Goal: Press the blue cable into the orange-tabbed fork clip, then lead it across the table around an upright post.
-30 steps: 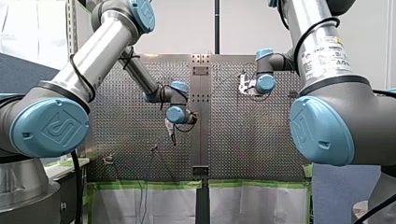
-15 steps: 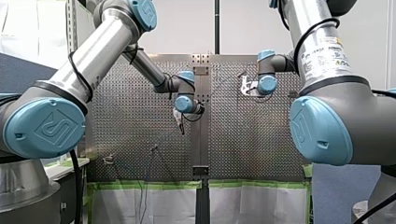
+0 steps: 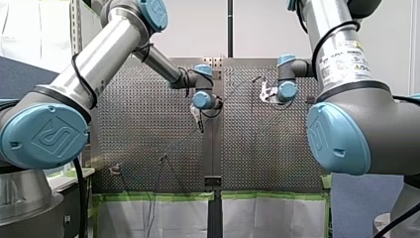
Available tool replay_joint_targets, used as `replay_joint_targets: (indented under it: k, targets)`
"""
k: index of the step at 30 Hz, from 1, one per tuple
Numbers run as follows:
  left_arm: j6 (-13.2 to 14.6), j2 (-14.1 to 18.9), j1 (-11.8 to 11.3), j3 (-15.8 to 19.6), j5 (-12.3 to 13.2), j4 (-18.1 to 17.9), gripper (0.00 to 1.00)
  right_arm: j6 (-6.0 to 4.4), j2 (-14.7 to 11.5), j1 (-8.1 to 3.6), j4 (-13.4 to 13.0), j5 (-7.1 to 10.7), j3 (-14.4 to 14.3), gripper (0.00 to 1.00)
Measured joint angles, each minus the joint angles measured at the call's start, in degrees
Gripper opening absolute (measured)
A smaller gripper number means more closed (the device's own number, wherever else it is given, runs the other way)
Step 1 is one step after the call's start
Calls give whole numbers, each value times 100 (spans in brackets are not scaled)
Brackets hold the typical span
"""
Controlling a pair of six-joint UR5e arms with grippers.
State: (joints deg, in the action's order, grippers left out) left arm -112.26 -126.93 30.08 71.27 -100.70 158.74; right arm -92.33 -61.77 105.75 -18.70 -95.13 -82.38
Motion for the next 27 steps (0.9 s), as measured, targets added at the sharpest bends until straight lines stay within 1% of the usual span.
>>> replay_joint_targets:
  k: [6, 13, 19, 22, 27]
  targets:
    - [-47, 0, 93, -340, -41, 177, 100, 1, 97, -50, 2, 10, 0, 2]
    - [-35, 0, 193, -722, -179, 398, 100, -12, 121, -132, -13, -3, 2, 2]
    - [-129, 0, 247, -1027, -193, 504, 100, -22, 130, -194, -44, -5, 2, 2]
    - [-152, 0, 264, -1138, -190, 553, 100, -28, 132, -215, -65, -6, 3, 2]
    - [-185, -1, 294, -1229, -176, 584, 100, -28, 140, -239, -81, 1, -1, 2]
